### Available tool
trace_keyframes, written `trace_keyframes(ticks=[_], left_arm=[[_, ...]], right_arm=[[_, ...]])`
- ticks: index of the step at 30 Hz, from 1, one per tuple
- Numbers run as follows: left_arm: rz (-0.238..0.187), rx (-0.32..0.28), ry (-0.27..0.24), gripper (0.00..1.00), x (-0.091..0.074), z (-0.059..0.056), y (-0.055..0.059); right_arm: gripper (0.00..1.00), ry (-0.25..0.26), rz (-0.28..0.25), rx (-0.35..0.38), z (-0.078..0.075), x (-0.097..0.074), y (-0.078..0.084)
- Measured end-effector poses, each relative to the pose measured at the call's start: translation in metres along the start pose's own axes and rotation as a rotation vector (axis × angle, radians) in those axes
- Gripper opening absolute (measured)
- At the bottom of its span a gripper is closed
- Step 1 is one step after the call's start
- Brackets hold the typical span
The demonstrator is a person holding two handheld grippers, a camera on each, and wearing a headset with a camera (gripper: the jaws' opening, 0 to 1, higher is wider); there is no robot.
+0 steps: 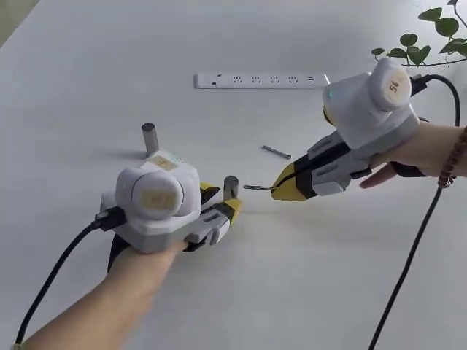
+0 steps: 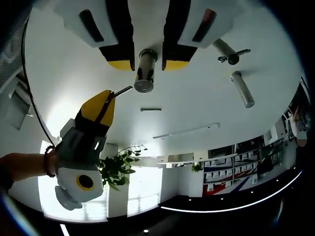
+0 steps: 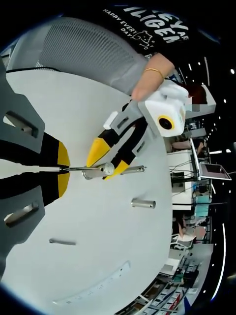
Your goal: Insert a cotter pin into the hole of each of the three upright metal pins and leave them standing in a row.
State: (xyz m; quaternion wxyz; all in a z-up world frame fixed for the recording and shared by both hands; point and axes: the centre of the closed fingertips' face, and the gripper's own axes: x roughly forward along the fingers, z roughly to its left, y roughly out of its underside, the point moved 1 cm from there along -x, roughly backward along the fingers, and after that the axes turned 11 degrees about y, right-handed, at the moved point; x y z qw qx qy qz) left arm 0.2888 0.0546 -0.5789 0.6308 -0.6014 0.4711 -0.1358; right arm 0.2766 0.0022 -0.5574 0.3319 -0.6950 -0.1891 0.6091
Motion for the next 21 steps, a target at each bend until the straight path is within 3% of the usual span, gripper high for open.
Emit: trace_keyframes(ticks=[9, 21], left_arm=[[-0.002, -0.009, 0.006, 0.15, 0.0039, -0.0001, -0.0001], [0.025, 0.053, 0.010, 0.12, 0.0069, -0.0022, -0.0009]], right_arm=[[0.00, -0.008, -0.003, -0.008, -0.0030, 0.0044, -0.0021], [0.00, -0.016, 0.004, -0.045, -0.0040, 0.0065, -0.0027]])
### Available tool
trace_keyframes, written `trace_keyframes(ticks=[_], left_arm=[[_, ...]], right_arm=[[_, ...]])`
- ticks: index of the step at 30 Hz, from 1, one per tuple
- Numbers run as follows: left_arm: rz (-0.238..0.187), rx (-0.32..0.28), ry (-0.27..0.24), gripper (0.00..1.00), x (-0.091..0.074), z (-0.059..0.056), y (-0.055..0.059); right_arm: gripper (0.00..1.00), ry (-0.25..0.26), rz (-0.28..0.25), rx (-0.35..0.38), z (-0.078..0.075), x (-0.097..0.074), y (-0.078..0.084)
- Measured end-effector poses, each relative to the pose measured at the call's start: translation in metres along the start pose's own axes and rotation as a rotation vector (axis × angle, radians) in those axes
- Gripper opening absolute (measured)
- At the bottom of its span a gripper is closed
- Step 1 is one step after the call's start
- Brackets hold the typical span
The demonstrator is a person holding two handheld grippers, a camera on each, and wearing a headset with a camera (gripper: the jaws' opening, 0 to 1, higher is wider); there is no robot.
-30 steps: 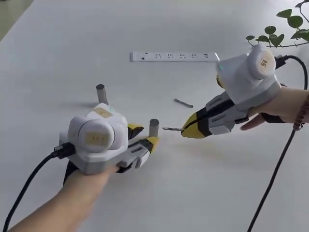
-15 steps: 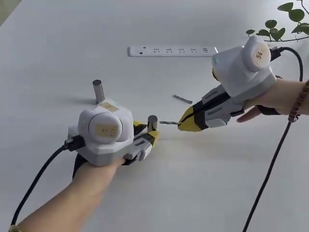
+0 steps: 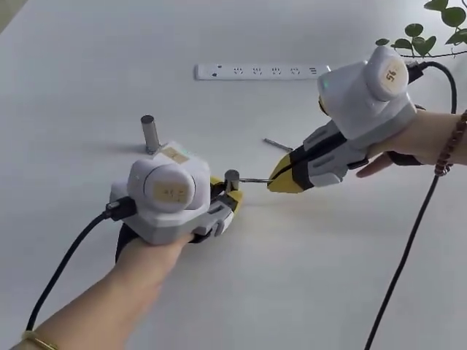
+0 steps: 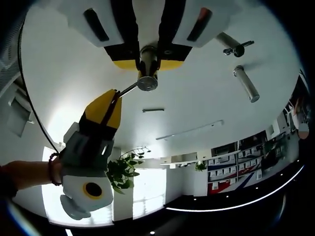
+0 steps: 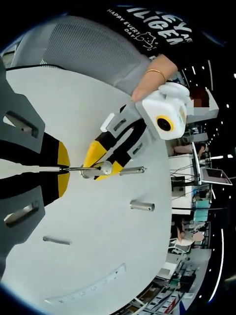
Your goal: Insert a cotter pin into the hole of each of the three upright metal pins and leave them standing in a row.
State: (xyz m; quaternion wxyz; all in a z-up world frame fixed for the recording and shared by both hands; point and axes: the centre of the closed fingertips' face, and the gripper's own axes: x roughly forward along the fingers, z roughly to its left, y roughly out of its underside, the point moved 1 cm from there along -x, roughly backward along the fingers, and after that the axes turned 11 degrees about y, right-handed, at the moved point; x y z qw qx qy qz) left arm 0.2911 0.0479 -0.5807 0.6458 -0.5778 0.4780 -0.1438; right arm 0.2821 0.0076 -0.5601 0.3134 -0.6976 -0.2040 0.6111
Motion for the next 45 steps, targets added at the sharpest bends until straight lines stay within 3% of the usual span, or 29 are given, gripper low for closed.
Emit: trace_keyframes(ticks=[23, 45], left_arm=[[-0.004, 0.004, -0.009, 0.11, 0.001, 0.002, 0.000], [-0.007, 0.023, -0.010, 0.11, 0.002, 0.002, 0.000]], right_arm=[[0.00, -0.004, -0.021, -0.019, -0.001, 0.008, -0.012], [0.00, -0.022, -0.005, -0.057, -0.001, 0.015, -0.018]])
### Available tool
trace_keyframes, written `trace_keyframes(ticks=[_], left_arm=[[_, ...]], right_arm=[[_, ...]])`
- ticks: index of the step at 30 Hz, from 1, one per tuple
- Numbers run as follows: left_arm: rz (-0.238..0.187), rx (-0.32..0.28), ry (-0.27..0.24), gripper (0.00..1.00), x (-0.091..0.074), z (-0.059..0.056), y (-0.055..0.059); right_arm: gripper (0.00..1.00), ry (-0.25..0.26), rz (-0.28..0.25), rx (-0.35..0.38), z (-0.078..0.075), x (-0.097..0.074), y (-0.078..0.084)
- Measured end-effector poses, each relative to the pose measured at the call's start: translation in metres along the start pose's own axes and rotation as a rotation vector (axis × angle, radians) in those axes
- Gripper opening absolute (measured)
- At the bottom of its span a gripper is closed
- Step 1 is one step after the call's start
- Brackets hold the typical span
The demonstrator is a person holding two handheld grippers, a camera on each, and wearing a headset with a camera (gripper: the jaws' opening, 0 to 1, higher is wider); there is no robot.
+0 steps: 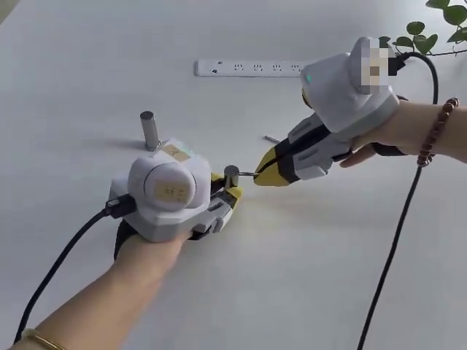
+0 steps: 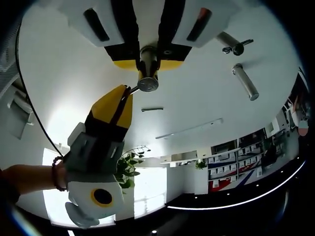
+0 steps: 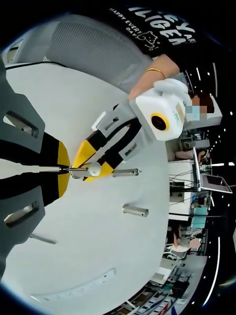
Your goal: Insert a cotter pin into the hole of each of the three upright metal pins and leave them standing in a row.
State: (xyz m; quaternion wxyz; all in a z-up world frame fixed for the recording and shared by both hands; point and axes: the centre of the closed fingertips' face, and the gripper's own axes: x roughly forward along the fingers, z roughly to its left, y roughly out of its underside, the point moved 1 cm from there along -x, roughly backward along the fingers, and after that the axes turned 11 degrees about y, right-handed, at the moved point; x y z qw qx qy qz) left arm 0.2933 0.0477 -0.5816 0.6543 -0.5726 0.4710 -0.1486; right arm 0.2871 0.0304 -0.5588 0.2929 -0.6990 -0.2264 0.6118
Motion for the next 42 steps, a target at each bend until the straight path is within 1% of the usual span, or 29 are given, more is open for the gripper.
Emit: trace_keyframes(ticks=[3, 5, 11, 15, 18, 20, 22, 24, 25, 27, 31, 35, 39, 40, 42], left_arm=[[-0.004, -0.005, -0.006, 0.11, 0.000, 0.000, 0.000], [-0.006, -0.002, -0.007, 0.11, 0.000, 0.000, 0.000], [-0.007, -0.001, -0.008, 0.11, 0.000, 0.001, 0.000], [-0.007, -0.002, -0.011, 0.11, 0.000, 0.001, -0.001], [-0.007, 0.004, -0.010, 0.11, 0.001, 0.001, -0.001], [-0.007, 0.002, -0.010, 0.11, 0.001, 0.001, -0.001], [-0.007, 0.005, -0.011, 0.11, 0.001, 0.001, -0.001], [-0.008, 0.003, -0.013, 0.11, 0.001, 0.001, -0.001], [-0.008, 0.002, -0.014, 0.11, 0.001, 0.001, -0.001], [-0.008, 0.003, -0.015, 0.11, 0.002, 0.001, -0.001], [-0.007, 0.006, -0.019, 0.11, 0.002, 0.001, -0.001], [-0.007, 0.004, -0.019, 0.11, 0.003, 0.001, -0.001], [-0.009, 0.000, -0.021, 0.11, 0.003, 0.001, -0.001], [-0.011, -0.006, -0.021, 0.11, 0.003, 0.001, -0.001], [-0.013, -0.006, -0.021, 0.11, 0.003, 0.001, -0.001]], right_arm=[[0.00, 0.000, 0.000, 0.000, -0.002, 0.002, 0.001], [0.00, 0.001, 0.003, -0.002, -0.006, 0.004, 0.001], [0.00, 0.001, 0.009, -0.006, -0.008, 0.007, 0.000], [0.00, 0.000, 0.003, -0.020, -0.007, 0.009, -0.001], [0.00, 0.003, -0.005, -0.014, -0.009, 0.009, -0.001], [0.00, 0.007, -0.010, -0.004, -0.008, 0.007, -0.003], [0.00, 0.017, -0.027, 0.000, -0.008, 0.005, -0.006], [0.02, 0.038, -0.039, 0.021, -0.012, 0.001, -0.008], [0.03, 0.042, -0.040, 0.023, -0.013, -0.001, -0.008], [0.03, 0.045, -0.043, 0.028, -0.014, -0.004, -0.008], [0.02, 0.051, -0.041, 0.034, -0.011, -0.009, -0.008], [0.01, 0.044, -0.028, 0.040, -0.009, -0.009, -0.002], [0.00, 0.056, -0.022, 0.055, -0.008, -0.008, -0.002], [0.00, 0.062, -0.023, 0.073, -0.008, -0.008, -0.002], [0.00, 0.060, -0.027, 0.066, -0.006, -0.007, -0.004]])
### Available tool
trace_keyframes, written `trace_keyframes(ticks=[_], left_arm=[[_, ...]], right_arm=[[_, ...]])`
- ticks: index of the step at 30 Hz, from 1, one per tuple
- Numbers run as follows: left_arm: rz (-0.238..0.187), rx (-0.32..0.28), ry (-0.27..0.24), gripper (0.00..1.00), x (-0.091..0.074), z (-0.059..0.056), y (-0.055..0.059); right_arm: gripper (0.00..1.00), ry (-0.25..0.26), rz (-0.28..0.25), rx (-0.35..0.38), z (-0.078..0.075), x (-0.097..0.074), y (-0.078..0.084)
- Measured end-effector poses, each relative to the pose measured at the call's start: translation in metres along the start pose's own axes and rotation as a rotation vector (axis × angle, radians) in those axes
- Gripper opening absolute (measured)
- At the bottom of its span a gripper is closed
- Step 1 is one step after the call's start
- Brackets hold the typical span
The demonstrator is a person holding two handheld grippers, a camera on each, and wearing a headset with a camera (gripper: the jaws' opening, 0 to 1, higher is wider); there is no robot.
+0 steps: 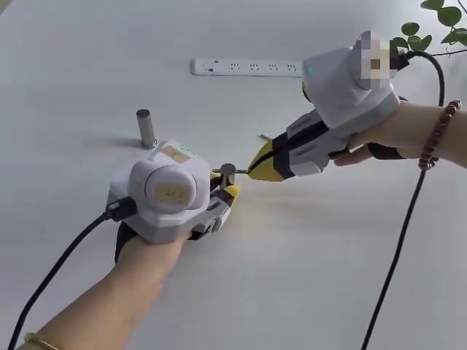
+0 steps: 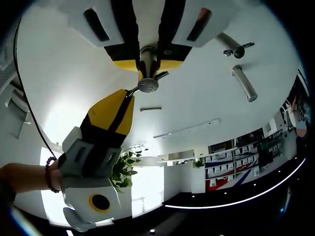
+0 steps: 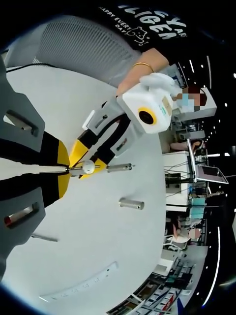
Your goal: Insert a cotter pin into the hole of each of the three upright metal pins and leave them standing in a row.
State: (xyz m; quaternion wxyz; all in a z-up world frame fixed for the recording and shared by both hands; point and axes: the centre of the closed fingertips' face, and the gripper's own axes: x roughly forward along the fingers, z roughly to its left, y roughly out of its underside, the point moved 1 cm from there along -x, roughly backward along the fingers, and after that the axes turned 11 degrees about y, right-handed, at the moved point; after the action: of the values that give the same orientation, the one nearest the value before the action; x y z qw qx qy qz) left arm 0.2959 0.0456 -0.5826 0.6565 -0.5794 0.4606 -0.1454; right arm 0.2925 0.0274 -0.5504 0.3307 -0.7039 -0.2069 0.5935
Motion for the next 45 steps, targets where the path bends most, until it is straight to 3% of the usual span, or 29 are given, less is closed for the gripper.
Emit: trace_keyframes(ticks=[24, 27, 32, 45], left_arm=[[-0.016, -0.028, -0.011, 0.11, 0.001, -0.001, 0.000], [-0.017, -0.037, -0.010, 0.11, 0.001, 0.000, 0.001], [-0.016, -0.034, -0.015, 0.11, 0.001, -0.001, 0.001], [-0.015, -0.031, -0.016, 0.11, 0.001, 0.000, 0.001]], right_arm=[[0.00, 0.011, -0.006, -0.024, -0.002, 0.006, -0.005], [0.10, 0.025, -0.029, -0.002, -0.005, 0.006, -0.011], [0.14, 0.030, -0.043, 0.009, -0.001, 0.010, -0.014], [0.11, 0.025, -0.034, -0.031, 0.004, 0.022, -0.017]])
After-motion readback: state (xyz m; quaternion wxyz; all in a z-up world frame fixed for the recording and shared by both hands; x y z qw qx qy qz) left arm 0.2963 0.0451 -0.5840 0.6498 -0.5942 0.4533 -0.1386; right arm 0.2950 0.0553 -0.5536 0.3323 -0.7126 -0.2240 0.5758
